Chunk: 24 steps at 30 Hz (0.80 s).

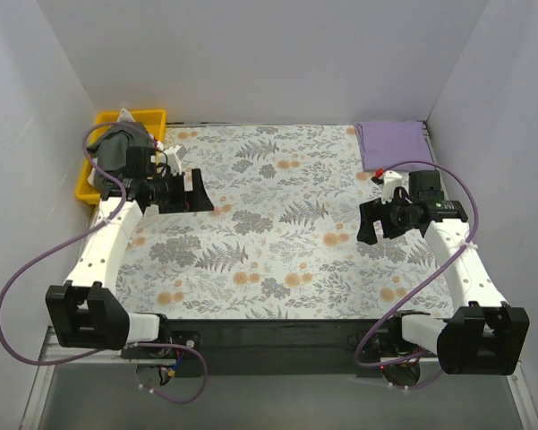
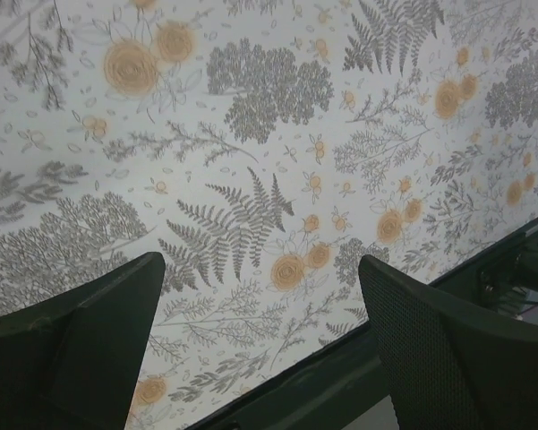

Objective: Fold and stack the t-shirts
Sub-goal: Grab the tshirt from the pile

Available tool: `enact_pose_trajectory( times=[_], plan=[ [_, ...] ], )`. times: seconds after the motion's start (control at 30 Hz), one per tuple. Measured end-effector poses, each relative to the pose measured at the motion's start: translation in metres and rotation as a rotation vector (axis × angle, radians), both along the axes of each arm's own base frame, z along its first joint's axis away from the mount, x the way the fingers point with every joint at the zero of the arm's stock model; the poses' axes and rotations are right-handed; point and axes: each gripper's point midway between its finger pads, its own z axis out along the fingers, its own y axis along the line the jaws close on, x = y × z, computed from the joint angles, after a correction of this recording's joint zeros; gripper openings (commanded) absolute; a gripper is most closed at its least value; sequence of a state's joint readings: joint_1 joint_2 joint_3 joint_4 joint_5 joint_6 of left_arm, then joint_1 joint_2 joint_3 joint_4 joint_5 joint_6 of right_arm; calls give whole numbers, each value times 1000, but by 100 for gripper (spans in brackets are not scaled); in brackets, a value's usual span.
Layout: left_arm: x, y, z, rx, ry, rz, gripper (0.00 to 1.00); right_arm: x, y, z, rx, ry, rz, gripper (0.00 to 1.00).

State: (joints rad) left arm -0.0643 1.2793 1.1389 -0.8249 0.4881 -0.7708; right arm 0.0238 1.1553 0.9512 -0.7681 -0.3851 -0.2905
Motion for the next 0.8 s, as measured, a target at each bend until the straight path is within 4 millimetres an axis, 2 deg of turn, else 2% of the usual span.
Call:
enact_pose_trajectory(
  times=[0.1, 0.23, 0.3, 0.37, 0.43, 0.5, 0.57, 0.63, 0.8],
  plan=[
    [25, 0, 22, 6, -37, -21, 90, 2, 0, 1, 0, -10, 0, 98],
    [77, 13, 68, 18, -152, -9, 90, 2, 0, 2, 1, -15, 0, 98],
    [107, 32, 96, 18, -221, 26, 91, 2, 0, 2, 2, -17, -1, 98],
    [139, 60, 124, 12, -299, 72, 91, 2, 1, 4, 5, -22, -1, 98],
    [163, 92, 146, 7, -360, 127, 91, 2, 1, 6, 7, -31, 0, 99],
    [182, 122, 158, 5, -408, 174, 91, 1, 2, 7, 11, -37, 2, 98],
    [197, 156, 158, 3, -424, 233, 90, -1, 2, 5, 13, -34, 3, 98],
    [209, 187, 151, 1, -423, 288, 89, -1, 2, 5, 13, -32, 4, 98],
    [236, 241, 103, 13, -373, 396, 86, -2, 4, 4, 21, -27, 8, 98]
  ],
)
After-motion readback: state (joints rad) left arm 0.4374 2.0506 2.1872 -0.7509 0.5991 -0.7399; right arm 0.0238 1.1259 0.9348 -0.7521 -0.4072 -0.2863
